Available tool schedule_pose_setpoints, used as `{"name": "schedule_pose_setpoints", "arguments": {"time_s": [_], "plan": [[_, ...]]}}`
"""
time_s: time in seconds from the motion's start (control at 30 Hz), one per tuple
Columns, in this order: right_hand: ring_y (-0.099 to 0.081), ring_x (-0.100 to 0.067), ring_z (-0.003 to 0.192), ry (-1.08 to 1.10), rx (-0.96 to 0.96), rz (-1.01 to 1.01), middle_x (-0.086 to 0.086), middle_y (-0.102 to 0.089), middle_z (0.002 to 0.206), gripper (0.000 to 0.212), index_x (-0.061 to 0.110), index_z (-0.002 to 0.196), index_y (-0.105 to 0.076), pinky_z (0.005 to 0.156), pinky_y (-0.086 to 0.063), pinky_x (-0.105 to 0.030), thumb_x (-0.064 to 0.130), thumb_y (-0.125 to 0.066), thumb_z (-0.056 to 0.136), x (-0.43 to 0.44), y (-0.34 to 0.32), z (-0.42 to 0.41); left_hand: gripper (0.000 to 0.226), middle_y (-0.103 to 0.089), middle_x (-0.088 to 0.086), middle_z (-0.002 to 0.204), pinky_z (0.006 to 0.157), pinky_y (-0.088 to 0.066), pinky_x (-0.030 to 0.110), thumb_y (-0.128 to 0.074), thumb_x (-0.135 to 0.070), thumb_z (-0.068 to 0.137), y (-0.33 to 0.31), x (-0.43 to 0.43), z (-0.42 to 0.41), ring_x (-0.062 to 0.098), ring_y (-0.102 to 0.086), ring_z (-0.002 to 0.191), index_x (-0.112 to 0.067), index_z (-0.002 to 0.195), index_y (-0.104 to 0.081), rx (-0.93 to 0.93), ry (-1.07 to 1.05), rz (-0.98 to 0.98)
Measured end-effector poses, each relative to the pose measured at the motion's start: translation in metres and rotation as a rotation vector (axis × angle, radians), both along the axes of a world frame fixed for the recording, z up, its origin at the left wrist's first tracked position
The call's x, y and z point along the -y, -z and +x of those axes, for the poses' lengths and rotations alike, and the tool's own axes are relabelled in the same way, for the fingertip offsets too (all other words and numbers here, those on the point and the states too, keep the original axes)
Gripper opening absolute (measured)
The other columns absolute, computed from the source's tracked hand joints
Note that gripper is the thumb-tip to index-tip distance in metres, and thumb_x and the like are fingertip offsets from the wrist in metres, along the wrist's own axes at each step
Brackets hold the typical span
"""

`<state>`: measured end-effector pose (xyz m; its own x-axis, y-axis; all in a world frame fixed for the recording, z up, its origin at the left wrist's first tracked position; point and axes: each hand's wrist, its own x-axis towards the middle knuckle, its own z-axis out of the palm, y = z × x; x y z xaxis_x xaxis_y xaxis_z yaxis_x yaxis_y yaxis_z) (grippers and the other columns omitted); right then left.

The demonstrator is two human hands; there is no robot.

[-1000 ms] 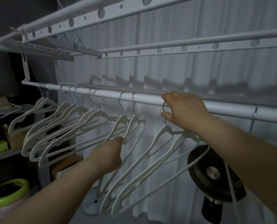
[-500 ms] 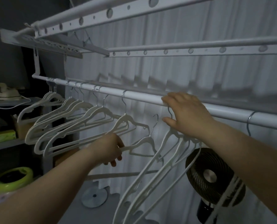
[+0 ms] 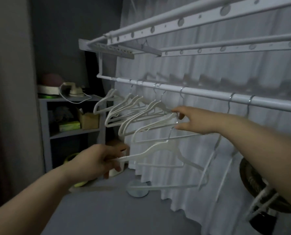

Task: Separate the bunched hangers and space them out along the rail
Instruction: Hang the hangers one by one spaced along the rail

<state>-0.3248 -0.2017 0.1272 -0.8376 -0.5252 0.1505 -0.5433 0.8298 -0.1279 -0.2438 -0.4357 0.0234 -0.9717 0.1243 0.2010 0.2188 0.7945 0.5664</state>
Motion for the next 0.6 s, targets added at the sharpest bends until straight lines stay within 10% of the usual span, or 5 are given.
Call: {"name": "schedule_pose_setpoints", "arguments": {"time_s": [0.13,0.47,0.6], "plan": [[-0.036,-0.002,0.028,-0.072,0.418,-0.241,0.005,-0.053,0.047,0.031,0.008,0.071,-0.055,0.036,-0.031,-0.015,0.024,-0.043,0.095,0.045,-0.003,0.031,0.025,-0.07,-0.005,0.073,0.062,-0.052,0.021,-0.057,-0.012,0.088,0.004,0.056,0.041,0.005,-0.062,0.061,-0.034,0.078,-0.064,0.071,-0.009,0.023],[-0.037,-0.005,0.024,0.025,0.683,-0.855,0.003,-0.048,0.038,0.046,0.015,0.051,-0.034,0.028,-0.03,-0.01,0.023,-0.041,0.096,0.106,0.027,0.099,0.027,-0.048,-0.003,0.084,0.063,-0.038,0.019,-0.068,-0.022,0.078,0.026,0.101,0.085,0.016,-0.048,0.078,-0.03,0.071,-0.043,-0.38,-0.179,0.046],[-0.048,-0.006,0.027,0.023,0.739,-1.029,0.001,-0.052,0.038,0.04,0.011,0.056,-0.043,0.032,-0.043,-0.014,0.019,-0.043,0.096,0.123,0.032,0.12,0.013,-0.055,-0.002,0.1,0.079,-0.038,0.024,-0.046,-0.026,0.092,0.039,0.083,0.087,0.011,-0.054,0.088,-0.021,0.098,-0.056,-0.009,-0.009,0.261]]}}
